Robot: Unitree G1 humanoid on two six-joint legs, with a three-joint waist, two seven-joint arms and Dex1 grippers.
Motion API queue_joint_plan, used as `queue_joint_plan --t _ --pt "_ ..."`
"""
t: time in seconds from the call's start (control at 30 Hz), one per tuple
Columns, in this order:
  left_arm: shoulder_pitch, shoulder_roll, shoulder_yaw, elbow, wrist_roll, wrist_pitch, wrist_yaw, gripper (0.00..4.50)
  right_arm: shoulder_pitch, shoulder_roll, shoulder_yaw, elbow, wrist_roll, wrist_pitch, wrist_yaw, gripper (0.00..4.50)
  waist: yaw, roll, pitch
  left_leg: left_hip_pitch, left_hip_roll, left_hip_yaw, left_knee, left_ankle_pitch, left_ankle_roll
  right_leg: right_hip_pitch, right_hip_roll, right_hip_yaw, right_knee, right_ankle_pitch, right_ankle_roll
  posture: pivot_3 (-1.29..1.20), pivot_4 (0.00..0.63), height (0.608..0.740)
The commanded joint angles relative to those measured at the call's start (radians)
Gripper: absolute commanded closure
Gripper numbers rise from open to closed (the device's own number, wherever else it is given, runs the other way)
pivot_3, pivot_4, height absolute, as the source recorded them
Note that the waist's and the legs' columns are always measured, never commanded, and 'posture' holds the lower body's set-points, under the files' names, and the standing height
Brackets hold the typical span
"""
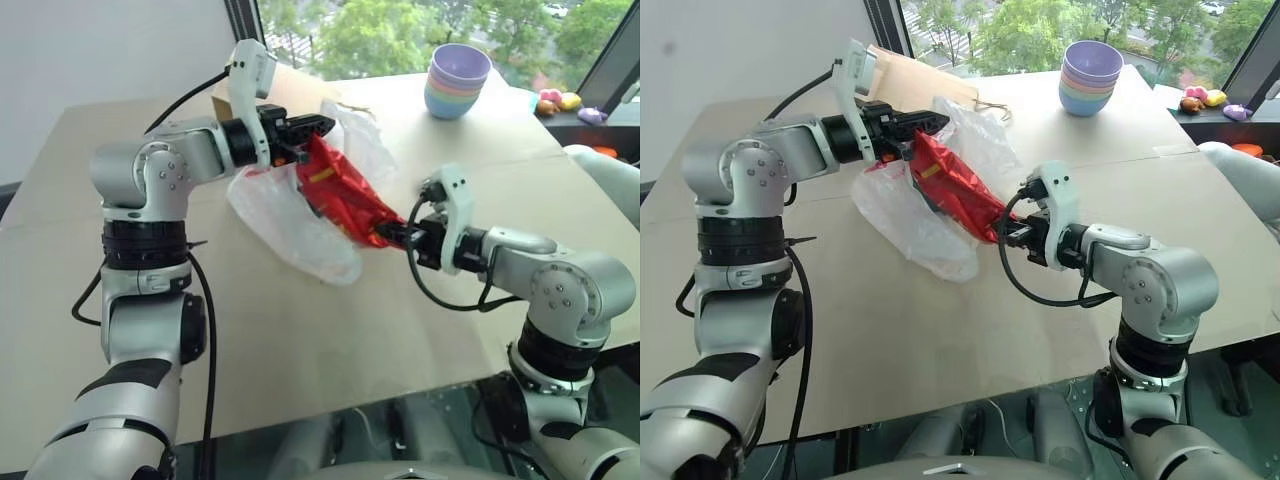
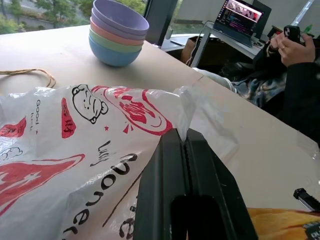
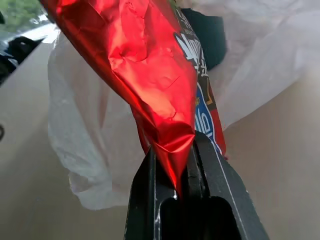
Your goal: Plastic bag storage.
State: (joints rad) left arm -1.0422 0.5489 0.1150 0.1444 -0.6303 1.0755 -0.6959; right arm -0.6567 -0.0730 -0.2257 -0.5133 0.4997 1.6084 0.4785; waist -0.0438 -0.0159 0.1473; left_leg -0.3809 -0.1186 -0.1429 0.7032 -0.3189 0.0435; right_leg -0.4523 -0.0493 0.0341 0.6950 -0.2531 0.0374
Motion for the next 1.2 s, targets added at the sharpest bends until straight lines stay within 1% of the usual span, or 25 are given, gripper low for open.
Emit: queue_joint_plan --t 0.03,0.07,0.17,0.23,0.27,0.37,0.43,0.5,0.53,0.67,0.7,0.83,1.0,1.07,1.1,1.17,1.2 --pt "-0.027 0.025 0.019 -0.034 -0.031 -0.02 -0.06 4.5 -0.088 0.077 -0.086 0.148 0.12 0.006 -0.099 4.46 -0.007 0.001 0.0 0.0 0.0 0.001 0.0 0.0 0.0 0.0 0.0 0.001 0.0 0.0 0.0 0.0 0.15 0.74" --pt "-0.026 0.026 0.026 -0.043 -0.037 -0.021 -0.065 4.5 -0.107 0.109 -0.114 0.199 0.151 0.006 -0.144 4.46 -0.009 0.001 0.0 0.001 0.0 0.001 0.0 0.0 0.0 0.0 0.0 0.001 0.001 0.0 0.0 0.0 0.15 0.74" --pt "-0.034 0.021 0.06 -0.043 -0.05 -0.012 -0.041 4.5 -0.109 0.137 -0.136 0.287 0.252 0.006 -0.26 4.46 -0.015 0.001 0.0 0.001 0.0 0.0 -0.001 0.0 0.0 -0.001 0.0 0.001 0.0 0.0 0.0 0.0 0.15 0.74" --pt "-0.038 0.025 0.077 -0.041 -0.063 0.003 -0.03 4.5 -0.103 0.135 -0.149 0.328 0.305 0.006 -0.329 4.46 -0.018 0.001 0.0 0.0 0.0 0.0 -0.001 0.0 0.0 -0.001 0.0 0.001 0.0 0.0 0.0 0.0 0.15 0.74" --pt "-0.032 0.031 0.079 -0.049 -0.066 0.008 -0.03 4.5 -0.113 0.145 -0.178 0.357 0.324 0.006 -0.373 4.46 -0.018 0.001 0.0 0.0 0.0 0.0 0.0 0.0 0.0 -0.001 0.0 0.0 0.0 0.0 0.0 0.0 0.15 0.74" --pt "-0.008 0.043 0.086 -0.08 -0.075 0.023 -0.027 4.5 -0.154 0.157 -0.235 0.419 0.366 0.006 -0.463 4.46 -0.022 0.001 0.0 0.0 -0.001 0.0 0.0 0.0 0.0 0.0 -0.001 0.0 0.0 0.0 0.0 0.0 0.15 0.74" --pt "-0.001 0.048 0.092 -0.087 -0.077 0.027 -0.02 4.5 -0.161 0.151 -0.235 0.431 0.406 0.006 -0.502 4.46 -0.025 0.001 0.0 0.0 -0.001 0.0 0.0 0.0 0.0 0.0 -0.001 0.0 0.001 0.0 0.0 0.0 0.15 0.74" --pt "0.001 0.048 0.101 -0.099 -0.095 0.048 -0.016 4.5 -0.174 0.169 -0.25 0.442 0.441 0.006 -0.548 4.46 -0.028 0.001 0.0 0.001 -0.001 0.0 0.0 0.0 0.0 -0.001 0.0 0.0 0.001 0.0 0.0 0.0 0.15 0.74" --pt "0.007 0.047 0.1 -0.118 -0.108 0.059 -0.019 4.5 -0.189 0.184 -0.253 0.449 0.45 0.006 -0.568 4.46 -0.03 0.002 0.0 0.001 -0.001 0.0 0.0 0.0 0.0 -0.001 0.0 0.0 0.001 0.0 0.0 0.0 0.15 0.74" --pt "0.028 0.032 0.093 -0.164 -0.129 0.068 -0.013 4.5 -0.289 0.3 -0.285 0.502 0.426 0.006 -0.628 4.46 -0.033 0.002 0.0 0.001 -0.001 0.0 -0.001 0.0 0.0 -0.001 0.0 0.002 0.001 0.0 0.0 0.0 0.15 0.74" --pt "0.033 0.029 0.09 -0.171 -0.133 0.069 -0.013 4.5 -0.314 0.321 -0.279 0.536 0.416 -0.024 -0.637 4.46 -0.032 0.002 0.0 0.0 -0.001 0.0 0.0 0.0 0.0 -0.001 0.0 0.002 0.001 0.0 0.0 0.0 0.15 0.74" --pt "0.059 0.023 0.084 -0.207 -0.151 0.078 -0.01 4.5 -0.375 0.366 -0.221 0.683 0.375 -0.177 -0.643 4.46 -0.035 0.002 0.0 0.001 -0.001 0.0 0.0 0.0 0.0 -0.001 0.0 0.002 0.001 0.0 0.0 0.0 0.15 0.74" --pt "0.076 0.012 0.088 -0.224 -0.163 0.09 0.013 4.5 -0.391 0.334 -0.129 0.842 0.318 -0.352 -0.59 4.46 -0.048 0.002 0.0 0.001 -0.001 0.0 0.0 0.0 0.0 -0.001 0.0 0.002 0.001 0.0 0.0 0.0 0.15 0.74" --pt "0.096 -0.002 0.08 -0.236 -0.161 0.09 0.031 4.5 -0.405 0.337 -0.061 0.932 0.256 -0.51 -0.514 4.46 -0.055 0.002 0.0 0.001 -0.001 0.0 0.0 0.0 0.0 -0.001 0.0 0.002 0.001 0.0 0.0 0.0 0.15 0.74" --pt "0.109 -0.014 0.069 -0.245 -0.149 0.086 0.051 4.5 -0.406 0.332 0.004 0.978 0.199 -0.631 -0.426 4.46 -0.057 0.002 0.0 0.001 -0.001 0.001 0.0 0.0 0.0 -0.001 0.0 0.002 0.001 0.0 0.0 0.0 0.15 0.74" --pt "0.128 -0.033 0.058 -0.258 -0.132 0.068 0.076 4.5 -0.402 0.335 0.039 1.039 0.169 -0.718 -0.367 4.46 -0.059 0.002 0.0 0.001 -0.001 0.001 -0.001 0.0 0.0 -0.001 0.0 0.003 0.001 0.0 0.0 0.0 0.15 0.74" --pt "0.132 -0.041 0.061 -0.259 -0.13 0.066 0.088 4.5 -0.392 0.324 0.077 1.036 0.153 -0.733 -0.335 4.15 -0.059 0.002 0.0 0.001 -0.001 0.0 -0.001 0.0 0.0 -0.001 0.0 0.002 0.001 0.0 0.0 0.0 0.15 0.74"
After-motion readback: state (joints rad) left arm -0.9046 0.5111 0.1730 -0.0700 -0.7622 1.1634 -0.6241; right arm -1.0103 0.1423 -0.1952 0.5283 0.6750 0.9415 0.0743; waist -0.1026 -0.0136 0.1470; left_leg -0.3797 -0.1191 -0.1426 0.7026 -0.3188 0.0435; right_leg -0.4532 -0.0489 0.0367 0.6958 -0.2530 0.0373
